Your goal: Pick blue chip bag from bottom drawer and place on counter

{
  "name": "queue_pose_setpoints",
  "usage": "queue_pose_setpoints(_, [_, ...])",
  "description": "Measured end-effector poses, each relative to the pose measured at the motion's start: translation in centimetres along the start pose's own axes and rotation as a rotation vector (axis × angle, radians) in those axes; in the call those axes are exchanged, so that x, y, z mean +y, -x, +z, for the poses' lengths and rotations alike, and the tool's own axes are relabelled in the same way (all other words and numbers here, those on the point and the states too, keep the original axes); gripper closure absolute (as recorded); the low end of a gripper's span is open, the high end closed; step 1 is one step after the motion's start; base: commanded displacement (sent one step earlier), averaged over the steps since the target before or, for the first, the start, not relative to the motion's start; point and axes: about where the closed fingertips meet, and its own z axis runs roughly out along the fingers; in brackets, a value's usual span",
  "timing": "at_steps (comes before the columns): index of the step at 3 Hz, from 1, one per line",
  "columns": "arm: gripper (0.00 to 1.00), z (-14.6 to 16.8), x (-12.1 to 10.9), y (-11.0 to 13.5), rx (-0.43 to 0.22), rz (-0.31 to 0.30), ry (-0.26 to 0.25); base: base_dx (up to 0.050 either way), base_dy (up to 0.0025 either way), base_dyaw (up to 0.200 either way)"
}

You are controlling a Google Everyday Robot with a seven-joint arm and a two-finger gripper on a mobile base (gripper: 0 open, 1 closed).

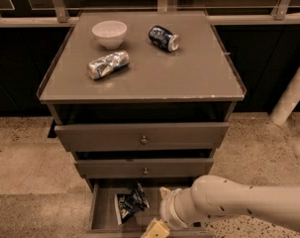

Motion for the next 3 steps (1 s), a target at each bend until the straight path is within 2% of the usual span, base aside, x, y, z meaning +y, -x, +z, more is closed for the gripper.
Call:
queue_pose_setpoints(1, [0.00, 1.5, -1.0, -1.3, -0.020, 0.066, -0.014, 0.000, 0.00000, 0.000])
queue_pose_setpoints(2, [0.00, 4.1, -3.7, -1.9, -0.130, 0.190, -0.079, 0.000, 0.00000, 0.000])
queue_pose_setpoints(3, [0.00, 5.2, -7.2, -1.4, -0.289, 0.235, -0.133, 0.000, 0.00000, 0.000])
